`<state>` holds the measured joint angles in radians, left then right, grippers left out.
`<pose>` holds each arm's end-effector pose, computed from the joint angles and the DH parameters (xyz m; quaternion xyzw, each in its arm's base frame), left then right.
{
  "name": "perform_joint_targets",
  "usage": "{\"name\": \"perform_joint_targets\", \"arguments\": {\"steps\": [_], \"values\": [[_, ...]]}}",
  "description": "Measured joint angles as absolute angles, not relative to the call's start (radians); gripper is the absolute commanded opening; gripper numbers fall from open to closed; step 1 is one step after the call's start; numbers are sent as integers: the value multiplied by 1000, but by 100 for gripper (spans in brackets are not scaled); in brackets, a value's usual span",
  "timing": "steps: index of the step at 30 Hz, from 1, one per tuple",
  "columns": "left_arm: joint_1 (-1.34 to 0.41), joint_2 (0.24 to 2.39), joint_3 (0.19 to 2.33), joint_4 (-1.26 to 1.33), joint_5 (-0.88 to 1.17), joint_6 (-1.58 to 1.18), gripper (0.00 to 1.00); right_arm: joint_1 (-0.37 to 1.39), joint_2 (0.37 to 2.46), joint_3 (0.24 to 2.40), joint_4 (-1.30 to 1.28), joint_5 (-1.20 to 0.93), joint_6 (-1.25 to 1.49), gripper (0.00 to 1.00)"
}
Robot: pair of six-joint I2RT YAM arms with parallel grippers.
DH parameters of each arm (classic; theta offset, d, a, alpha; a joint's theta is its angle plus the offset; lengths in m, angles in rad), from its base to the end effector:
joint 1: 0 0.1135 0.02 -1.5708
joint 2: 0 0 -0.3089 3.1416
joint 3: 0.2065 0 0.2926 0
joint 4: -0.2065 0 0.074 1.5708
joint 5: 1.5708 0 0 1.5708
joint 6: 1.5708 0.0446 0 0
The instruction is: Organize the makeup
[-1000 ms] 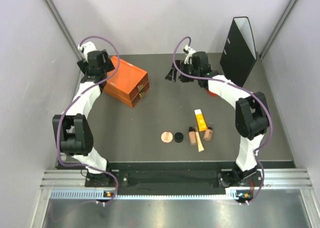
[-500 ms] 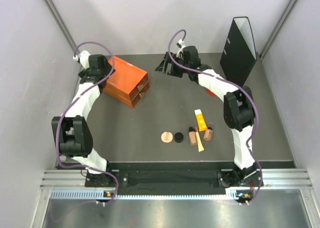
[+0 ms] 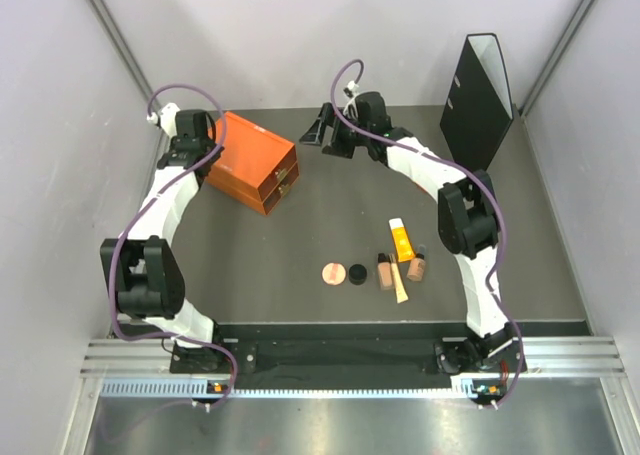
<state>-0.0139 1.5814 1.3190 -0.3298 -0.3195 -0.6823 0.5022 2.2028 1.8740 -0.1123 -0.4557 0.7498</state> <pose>0.4121 0.0083 0.3411 -0.3565 0.7987 -0.0263 0.4841 0.5130 0.3041 0.2783 -0.0184 0.8315 0.4601 0.3108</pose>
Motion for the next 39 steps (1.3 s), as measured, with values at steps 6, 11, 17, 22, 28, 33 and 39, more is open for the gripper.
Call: {"name": "perform_joint_targets", "arguments": {"steps": [6, 11, 17, 22, 28, 33, 39], "values": [[-14, 1581, 1277, -268, -273, -683, 0, 505, 2208, 1864, -53, -485, 831, 96], [-14, 1602, 1261, -231, -240, -689, 0, 517, 2226, 1850, 33, -524, 922, 86], [-14, 1647, 1266, -197, -217, -706, 0, 549, 2276, 1845, 100, -572, 1027, 84], [-14, 1651, 1266, -190, -208, -710, 0, 568, 2281, 1758, 161, -602, 1120, 77], [-12, 1655, 1266, -181, -196, -712, 0, 570, 2281, 1620, 241, -620, 1234, 75], [-8, 1657, 1266, -178, -181, -721, 0, 574, 2280, 1554, 388, -622, 1318, 63], [-7, 1662, 1266, -167, -163, -733, 0, 581, 2286, 1523, 569, -625, 1445, 52]]}}
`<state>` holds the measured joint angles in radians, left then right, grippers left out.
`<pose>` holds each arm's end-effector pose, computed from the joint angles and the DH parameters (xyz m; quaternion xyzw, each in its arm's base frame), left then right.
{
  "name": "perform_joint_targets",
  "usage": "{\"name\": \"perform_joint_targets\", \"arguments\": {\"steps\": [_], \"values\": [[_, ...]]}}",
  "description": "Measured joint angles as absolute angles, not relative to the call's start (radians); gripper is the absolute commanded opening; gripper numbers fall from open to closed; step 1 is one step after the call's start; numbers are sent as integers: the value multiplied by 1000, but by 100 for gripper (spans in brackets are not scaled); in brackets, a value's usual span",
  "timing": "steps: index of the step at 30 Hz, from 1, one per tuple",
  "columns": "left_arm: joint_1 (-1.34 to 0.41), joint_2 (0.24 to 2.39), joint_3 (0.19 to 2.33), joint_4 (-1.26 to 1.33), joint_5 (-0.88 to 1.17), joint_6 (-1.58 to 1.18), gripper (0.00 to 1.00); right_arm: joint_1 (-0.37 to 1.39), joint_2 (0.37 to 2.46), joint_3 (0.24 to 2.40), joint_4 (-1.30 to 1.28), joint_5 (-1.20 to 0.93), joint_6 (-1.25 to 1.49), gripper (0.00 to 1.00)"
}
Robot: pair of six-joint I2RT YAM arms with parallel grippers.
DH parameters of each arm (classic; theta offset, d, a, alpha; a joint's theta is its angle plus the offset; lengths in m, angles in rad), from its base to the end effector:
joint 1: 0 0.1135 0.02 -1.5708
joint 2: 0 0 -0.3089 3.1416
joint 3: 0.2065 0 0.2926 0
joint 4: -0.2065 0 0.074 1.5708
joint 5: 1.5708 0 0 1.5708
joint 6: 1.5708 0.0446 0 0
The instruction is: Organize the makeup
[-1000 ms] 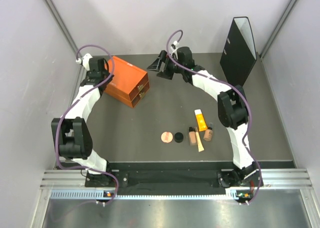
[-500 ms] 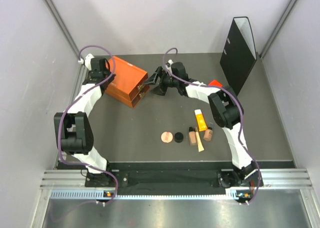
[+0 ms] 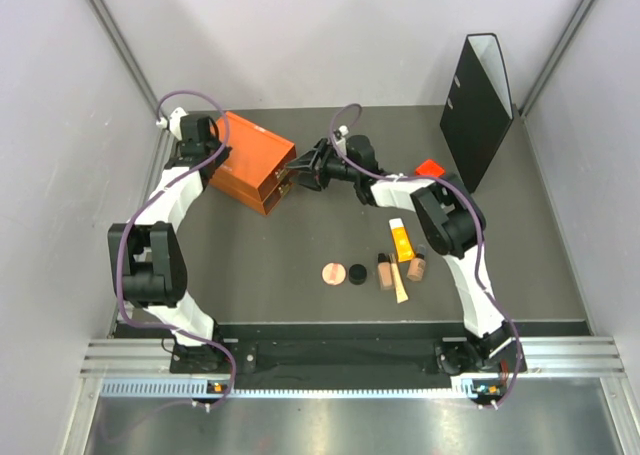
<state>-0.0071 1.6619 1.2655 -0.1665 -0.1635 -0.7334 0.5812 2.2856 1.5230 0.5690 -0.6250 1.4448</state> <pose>0.4353 0.0042 0.3029 -0.3469 0.8018 -0.1075 0.4745 0.4697 0.3397 0.1711 0.1301 0.7491 0.6387 0.1187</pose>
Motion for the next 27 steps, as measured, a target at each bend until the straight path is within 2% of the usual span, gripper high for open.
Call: {"name": "perform_joint_targets", "arguments": {"steps": [6, 13, 23, 27], "values": [[-7, 1663, 1262, -162, -153, -748, 0, 600, 2294, 1555, 605, -632, 1470, 52], [-7, 1663, 1256, -148, -151, -762, 0, 613, 2332, 1591, 595, -639, 1478, 47], [-7, 1668, 1254, -135, -138, -769, 0, 613, 2356, 1594, 568, -638, 1478, 47], [-7, 1668, 1254, -134, -135, -770, 0, 613, 2380, 1628, 568, -632, 1478, 40]]}}
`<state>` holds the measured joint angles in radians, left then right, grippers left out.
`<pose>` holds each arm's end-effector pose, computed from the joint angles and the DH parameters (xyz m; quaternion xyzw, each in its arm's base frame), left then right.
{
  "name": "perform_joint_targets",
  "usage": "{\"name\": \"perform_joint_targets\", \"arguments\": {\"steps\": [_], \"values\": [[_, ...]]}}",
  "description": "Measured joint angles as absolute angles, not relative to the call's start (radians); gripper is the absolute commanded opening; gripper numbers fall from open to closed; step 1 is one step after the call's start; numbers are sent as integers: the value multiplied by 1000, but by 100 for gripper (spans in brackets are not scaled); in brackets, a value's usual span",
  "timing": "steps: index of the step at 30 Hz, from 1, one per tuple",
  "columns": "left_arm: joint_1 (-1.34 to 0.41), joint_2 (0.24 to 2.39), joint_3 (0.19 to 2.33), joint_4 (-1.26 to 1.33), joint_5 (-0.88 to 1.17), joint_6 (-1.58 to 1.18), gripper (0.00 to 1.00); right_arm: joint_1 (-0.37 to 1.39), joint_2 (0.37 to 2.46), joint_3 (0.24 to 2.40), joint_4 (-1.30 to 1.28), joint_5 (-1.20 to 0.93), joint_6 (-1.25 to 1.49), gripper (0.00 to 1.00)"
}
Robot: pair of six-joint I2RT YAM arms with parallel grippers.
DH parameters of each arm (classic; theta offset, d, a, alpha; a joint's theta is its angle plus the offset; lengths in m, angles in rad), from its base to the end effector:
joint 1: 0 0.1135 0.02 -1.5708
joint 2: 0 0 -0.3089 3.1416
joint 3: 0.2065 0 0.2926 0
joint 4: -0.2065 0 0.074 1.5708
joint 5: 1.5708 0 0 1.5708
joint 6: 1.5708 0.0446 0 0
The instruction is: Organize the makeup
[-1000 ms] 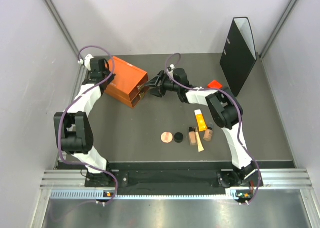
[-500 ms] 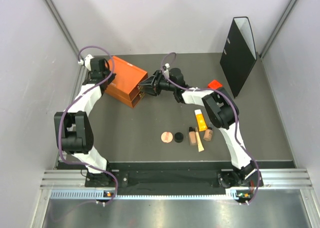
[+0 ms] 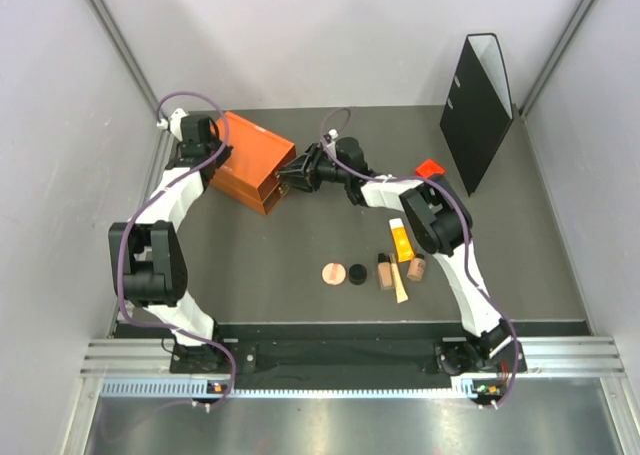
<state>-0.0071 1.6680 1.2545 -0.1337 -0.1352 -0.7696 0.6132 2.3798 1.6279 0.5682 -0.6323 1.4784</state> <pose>0.4373 0.0029 0.2993 -0.3544 0.7951 -0.1305 0.4745 0.4770 0.3679 0.1548 0.1260 0.7469 0.6456 0.0976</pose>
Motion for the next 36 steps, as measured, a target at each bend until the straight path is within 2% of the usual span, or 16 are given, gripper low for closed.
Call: {"name": "perform_joint_targets", "arguments": {"steps": [2, 6, 9, 12, 19, 36], "values": [[-7, 1670, 1254, -131, -133, -769, 0, 613, 2396, 1647, 570, -632, 1487, 36], [-6, 1674, 1254, -120, -131, -769, 0, 612, 2413, 1673, 577, -648, 1495, 15], [-5, 1676, 1254, -115, -131, -769, 0, 612, 2417, 1678, 582, -650, 1501, 5], [-5, 1677, 1254, -115, -131, -770, 0, 612, 2417, 1678, 580, -650, 1503, 1], [-5, 1678, 1254, -115, -131, -770, 0, 612, 2410, 1660, 587, -645, 1505, 0], [-6, 1692, 1262, -102, -131, -768, 0, 578, 2197, 1338, 607, -625, 1518, 0]]}}
